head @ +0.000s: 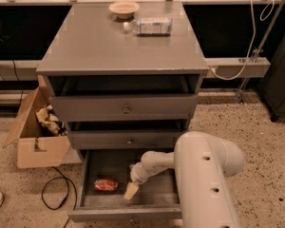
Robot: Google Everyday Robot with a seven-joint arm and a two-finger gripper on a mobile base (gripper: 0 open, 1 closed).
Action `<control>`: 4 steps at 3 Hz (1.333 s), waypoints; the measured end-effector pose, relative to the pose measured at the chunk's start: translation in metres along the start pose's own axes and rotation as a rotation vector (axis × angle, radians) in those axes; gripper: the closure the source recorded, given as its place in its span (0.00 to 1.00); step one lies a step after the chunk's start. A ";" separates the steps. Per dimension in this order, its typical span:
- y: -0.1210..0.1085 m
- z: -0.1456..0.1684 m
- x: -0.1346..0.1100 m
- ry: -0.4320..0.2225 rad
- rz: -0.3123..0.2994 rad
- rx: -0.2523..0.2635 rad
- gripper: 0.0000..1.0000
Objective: Pick coke can from bottom drawer and place on counter
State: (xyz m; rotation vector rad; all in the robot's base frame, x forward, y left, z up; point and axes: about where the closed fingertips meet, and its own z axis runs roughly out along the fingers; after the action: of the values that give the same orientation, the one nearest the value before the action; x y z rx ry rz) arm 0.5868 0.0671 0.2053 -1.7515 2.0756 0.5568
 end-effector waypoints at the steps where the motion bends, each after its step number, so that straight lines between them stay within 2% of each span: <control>1: -0.015 0.043 -0.015 -0.057 0.025 0.053 0.00; 2: -0.021 0.065 -0.026 -0.090 0.033 0.066 0.00; 3: -0.017 0.097 -0.039 -0.141 0.066 0.038 0.02; 4: -0.013 0.115 -0.046 -0.173 0.086 0.009 0.25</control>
Offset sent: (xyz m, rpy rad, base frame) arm 0.0392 0.0715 -0.0554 0.1127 -0.0718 -0.0909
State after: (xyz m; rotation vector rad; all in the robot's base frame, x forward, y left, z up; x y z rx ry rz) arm 0.6096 0.1635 0.1300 -1.5558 2.0365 0.6972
